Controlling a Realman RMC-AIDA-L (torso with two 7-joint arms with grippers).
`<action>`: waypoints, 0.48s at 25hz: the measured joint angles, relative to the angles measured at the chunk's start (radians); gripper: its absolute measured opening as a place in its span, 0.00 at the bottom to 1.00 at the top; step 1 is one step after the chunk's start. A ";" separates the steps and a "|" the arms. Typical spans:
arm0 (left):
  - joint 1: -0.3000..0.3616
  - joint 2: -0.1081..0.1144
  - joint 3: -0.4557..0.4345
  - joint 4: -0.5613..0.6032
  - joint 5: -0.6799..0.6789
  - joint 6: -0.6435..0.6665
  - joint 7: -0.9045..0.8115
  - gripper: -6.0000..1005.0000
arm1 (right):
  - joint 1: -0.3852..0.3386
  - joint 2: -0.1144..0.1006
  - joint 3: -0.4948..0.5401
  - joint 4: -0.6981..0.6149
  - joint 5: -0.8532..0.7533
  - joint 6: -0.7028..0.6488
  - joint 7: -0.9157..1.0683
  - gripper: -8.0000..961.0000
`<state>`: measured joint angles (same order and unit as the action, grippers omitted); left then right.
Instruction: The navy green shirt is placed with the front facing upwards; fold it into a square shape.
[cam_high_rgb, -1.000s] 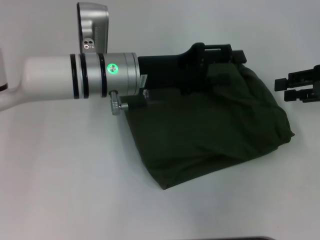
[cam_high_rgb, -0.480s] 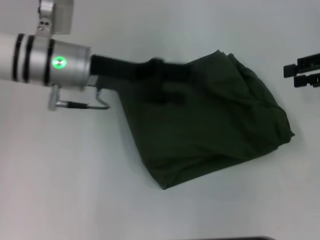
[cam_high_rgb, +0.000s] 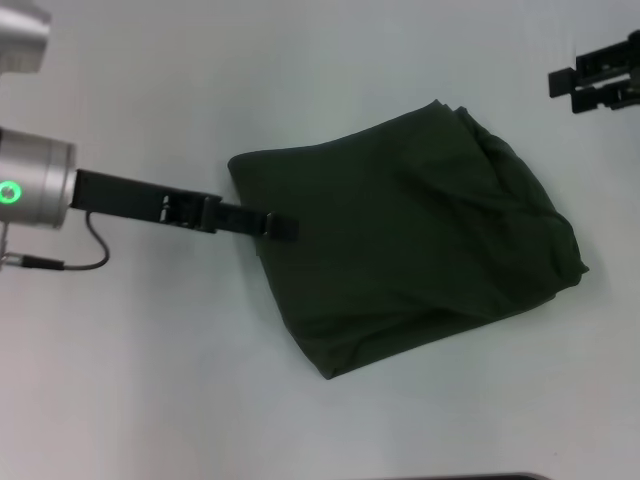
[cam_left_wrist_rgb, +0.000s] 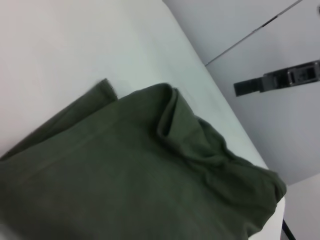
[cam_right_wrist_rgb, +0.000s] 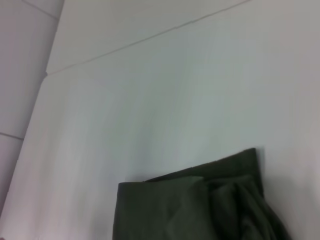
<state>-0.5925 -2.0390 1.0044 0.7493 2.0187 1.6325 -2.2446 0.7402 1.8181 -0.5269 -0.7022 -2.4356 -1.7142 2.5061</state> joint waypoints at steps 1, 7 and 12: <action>0.005 0.003 0.000 0.000 0.000 0.005 0.001 0.88 | 0.010 0.002 -0.009 0.000 0.000 0.006 0.000 0.63; 0.034 0.020 -0.032 -0.003 0.000 0.038 -0.005 0.88 | 0.075 0.056 -0.138 0.006 -0.004 0.034 0.016 0.63; 0.040 0.027 -0.103 -0.002 0.000 0.070 -0.004 0.88 | 0.131 0.086 -0.259 0.007 -0.006 0.086 0.036 0.63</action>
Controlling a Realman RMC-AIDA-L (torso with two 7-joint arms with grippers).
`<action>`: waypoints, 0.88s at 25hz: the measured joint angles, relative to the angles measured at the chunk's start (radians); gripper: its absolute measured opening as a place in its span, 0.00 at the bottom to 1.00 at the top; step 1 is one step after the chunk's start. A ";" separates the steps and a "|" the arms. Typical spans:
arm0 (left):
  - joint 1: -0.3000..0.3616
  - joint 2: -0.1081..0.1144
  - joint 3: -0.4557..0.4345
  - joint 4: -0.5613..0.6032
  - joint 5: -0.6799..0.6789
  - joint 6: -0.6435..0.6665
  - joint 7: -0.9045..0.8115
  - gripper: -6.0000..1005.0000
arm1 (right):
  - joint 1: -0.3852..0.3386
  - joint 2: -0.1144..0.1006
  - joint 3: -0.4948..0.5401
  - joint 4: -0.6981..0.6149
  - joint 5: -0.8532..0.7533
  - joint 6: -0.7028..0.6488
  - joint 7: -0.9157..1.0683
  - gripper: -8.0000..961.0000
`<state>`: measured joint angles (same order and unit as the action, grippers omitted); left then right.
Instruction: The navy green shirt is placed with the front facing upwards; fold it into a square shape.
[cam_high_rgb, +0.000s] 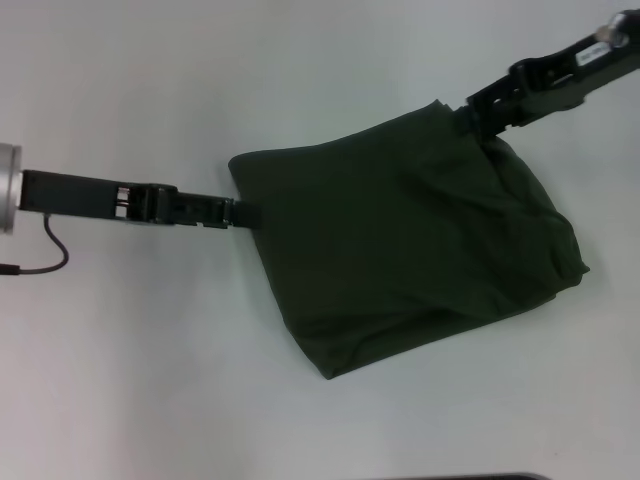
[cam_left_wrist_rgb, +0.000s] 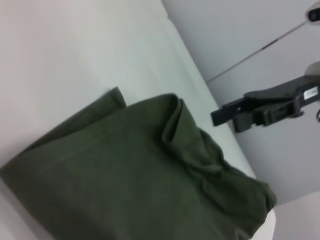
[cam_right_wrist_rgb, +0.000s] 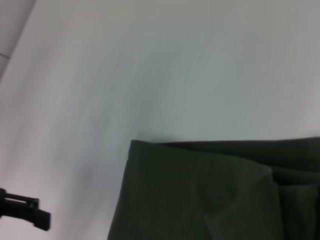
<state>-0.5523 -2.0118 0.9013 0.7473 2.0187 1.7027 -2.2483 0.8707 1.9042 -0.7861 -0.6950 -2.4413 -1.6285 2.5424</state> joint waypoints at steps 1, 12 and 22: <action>0.002 0.001 -0.015 0.000 0.000 0.007 0.001 0.88 | 0.007 0.003 -0.016 0.000 0.000 0.010 0.009 0.63; 0.025 -0.008 -0.063 -0.003 -0.004 0.006 0.019 0.88 | 0.023 0.070 -0.027 0.050 0.043 -0.002 0.033 0.63; 0.022 -0.023 -0.101 -0.002 -0.009 0.002 0.027 0.88 | 0.014 0.075 -0.139 0.050 0.017 -0.036 0.040 0.63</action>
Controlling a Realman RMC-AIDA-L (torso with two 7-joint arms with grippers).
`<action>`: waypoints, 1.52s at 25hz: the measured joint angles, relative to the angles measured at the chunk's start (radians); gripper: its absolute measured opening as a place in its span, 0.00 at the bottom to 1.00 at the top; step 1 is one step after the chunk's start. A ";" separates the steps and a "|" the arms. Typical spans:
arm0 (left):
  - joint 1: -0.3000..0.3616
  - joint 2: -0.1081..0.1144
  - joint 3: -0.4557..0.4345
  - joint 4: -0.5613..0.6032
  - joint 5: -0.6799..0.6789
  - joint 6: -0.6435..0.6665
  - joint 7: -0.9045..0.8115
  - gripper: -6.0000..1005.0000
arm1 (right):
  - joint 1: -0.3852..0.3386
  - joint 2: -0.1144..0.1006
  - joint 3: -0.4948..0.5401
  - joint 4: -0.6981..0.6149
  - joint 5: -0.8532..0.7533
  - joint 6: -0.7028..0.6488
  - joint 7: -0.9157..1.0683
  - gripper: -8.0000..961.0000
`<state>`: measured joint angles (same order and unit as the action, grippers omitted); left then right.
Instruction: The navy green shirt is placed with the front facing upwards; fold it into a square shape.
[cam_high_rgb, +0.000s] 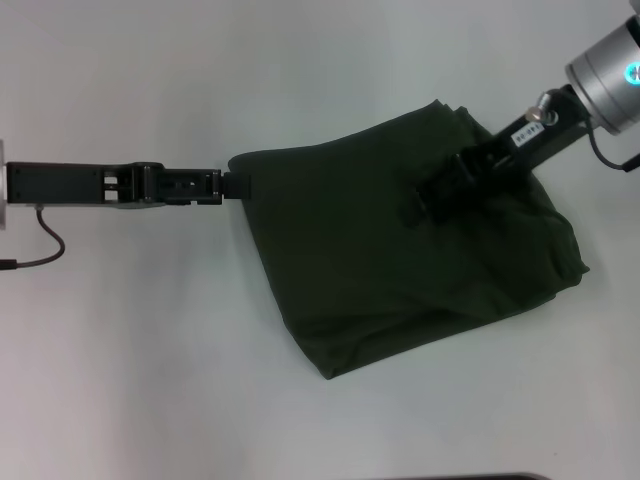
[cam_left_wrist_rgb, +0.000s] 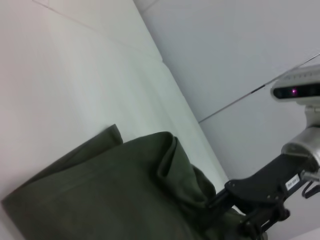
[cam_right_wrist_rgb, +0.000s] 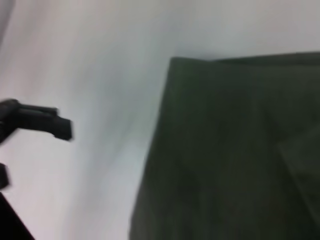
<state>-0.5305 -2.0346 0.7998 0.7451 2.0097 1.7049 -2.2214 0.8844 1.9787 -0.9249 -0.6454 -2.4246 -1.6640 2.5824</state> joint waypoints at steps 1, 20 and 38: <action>0.000 -0.001 -0.002 0.000 0.000 0.000 0.000 0.88 | -0.001 0.000 -0.002 0.000 -0.021 0.000 0.002 0.63; -0.014 -0.014 -0.037 -0.023 -0.001 -0.010 0.002 0.88 | -0.023 0.006 0.174 -0.139 -0.135 0.197 0.010 0.63; -0.023 -0.017 0.023 -0.027 0.008 0.089 -0.030 0.88 | -0.094 -0.079 0.203 -0.133 -0.022 -0.082 0.012 0.63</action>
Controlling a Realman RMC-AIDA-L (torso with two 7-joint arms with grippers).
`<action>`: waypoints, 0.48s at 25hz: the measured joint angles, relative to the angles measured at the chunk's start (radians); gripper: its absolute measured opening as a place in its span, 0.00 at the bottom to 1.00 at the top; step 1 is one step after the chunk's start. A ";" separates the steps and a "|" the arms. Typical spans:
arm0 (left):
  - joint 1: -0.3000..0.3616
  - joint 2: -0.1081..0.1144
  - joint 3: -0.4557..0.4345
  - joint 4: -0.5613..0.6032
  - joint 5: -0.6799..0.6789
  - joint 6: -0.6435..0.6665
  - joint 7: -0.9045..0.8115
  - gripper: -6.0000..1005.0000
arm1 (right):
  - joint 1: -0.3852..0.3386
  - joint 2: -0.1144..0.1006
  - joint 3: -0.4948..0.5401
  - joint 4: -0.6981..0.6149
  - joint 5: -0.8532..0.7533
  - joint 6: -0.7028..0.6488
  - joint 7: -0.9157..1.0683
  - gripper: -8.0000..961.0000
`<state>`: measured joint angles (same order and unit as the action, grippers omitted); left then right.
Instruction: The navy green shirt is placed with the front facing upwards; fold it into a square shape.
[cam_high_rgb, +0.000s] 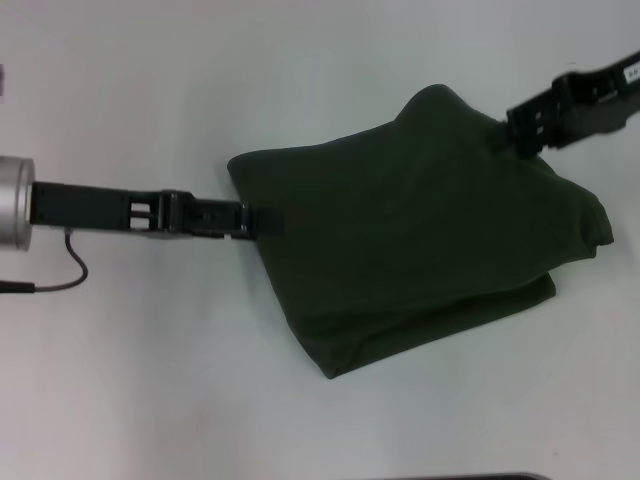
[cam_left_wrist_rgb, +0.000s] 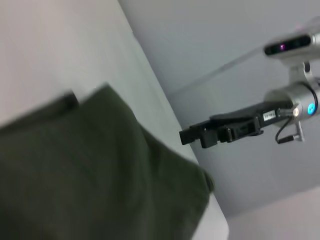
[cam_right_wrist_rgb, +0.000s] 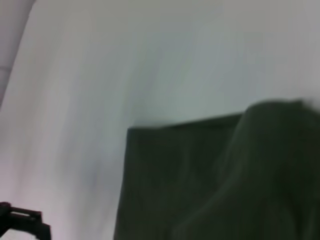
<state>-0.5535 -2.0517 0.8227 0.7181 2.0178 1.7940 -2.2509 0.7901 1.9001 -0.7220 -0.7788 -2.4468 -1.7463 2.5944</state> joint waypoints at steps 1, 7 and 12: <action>0.000 0.001 0.007 0.000 0.000 0.001 -0.007 0.88 | -0.004 0.008 -0.003 0.003 0.000 -0.015 -0.001 0.63; 0.002 0.003 0.013 0.000 0.024 -0.007 -0.043 0.88 | -0.012 0.019 -0.025 0.028 -0.009 -0.065 -0.019 0.63; -0.005 0.004 0.006 -0.006 0.049 -0.025 -0.048 0.88 | -0.017 0.002 0.005 0.040 0.008 -0.132 -0.022 0.63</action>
<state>-0.5586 -2.0476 0.8284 0.7125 2.0665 1.7685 -2.2993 0.7733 1.9017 -0.7169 -0.7383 -2.4385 -1.8781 2.5720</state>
